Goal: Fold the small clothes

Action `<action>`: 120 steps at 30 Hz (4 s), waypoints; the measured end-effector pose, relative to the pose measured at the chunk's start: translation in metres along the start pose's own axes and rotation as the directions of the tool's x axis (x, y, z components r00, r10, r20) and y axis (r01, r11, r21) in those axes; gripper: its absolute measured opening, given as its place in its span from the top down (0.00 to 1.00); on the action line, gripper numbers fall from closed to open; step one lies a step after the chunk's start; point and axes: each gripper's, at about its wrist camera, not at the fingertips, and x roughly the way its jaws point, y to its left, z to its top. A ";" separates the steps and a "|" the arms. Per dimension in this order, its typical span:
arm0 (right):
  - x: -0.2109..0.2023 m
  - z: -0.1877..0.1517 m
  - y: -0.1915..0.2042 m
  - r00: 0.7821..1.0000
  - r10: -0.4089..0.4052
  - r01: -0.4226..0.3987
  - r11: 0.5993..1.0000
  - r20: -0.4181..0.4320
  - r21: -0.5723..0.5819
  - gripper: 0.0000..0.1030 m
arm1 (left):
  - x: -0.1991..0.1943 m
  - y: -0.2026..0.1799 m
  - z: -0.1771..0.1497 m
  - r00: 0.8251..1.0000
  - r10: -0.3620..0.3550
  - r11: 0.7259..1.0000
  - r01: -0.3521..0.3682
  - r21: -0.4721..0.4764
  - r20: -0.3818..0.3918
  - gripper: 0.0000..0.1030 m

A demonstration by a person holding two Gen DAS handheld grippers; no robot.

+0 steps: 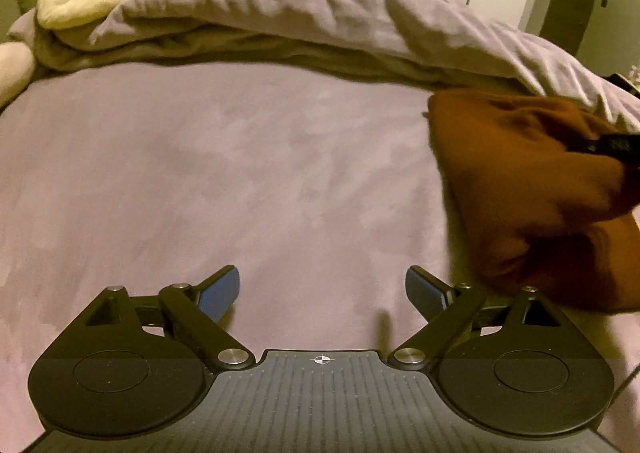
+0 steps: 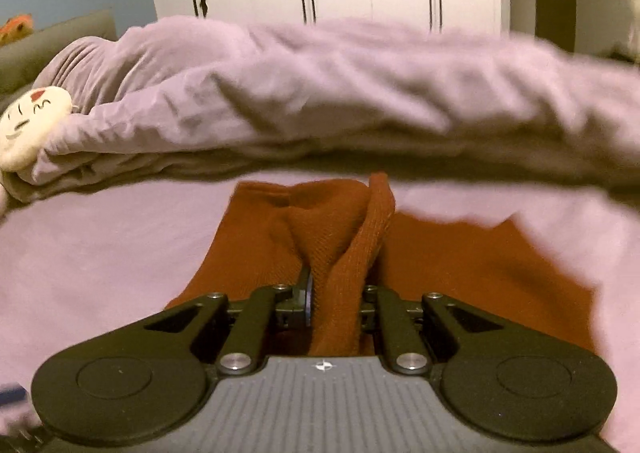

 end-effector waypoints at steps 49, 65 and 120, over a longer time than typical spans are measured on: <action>-0.079 -0.102 -0.124 0.993 -0.121 0.110 0.942 0.014 0.318 0.69 | 0.027 -0.143 0.006 0.991 -0.047 0.945 0.084 0.315 -0.126 0.07; -0.068 -0.070 -0.053 0.984 -0.102 0.132 0.968 0.148 -0.214 0.71 | 0.038 -0.148 0.048 0.999 -0.052 0.973 0.048 0.224 0.010 0.07; -0.127 -0.103 -0.107 0.976 -0.175 0.142 0.961 0.128 0.237 0.66 | -0.003 -0.116 0.025 0.987 -0.141 0.969 0.120 0.214 0.083 0.11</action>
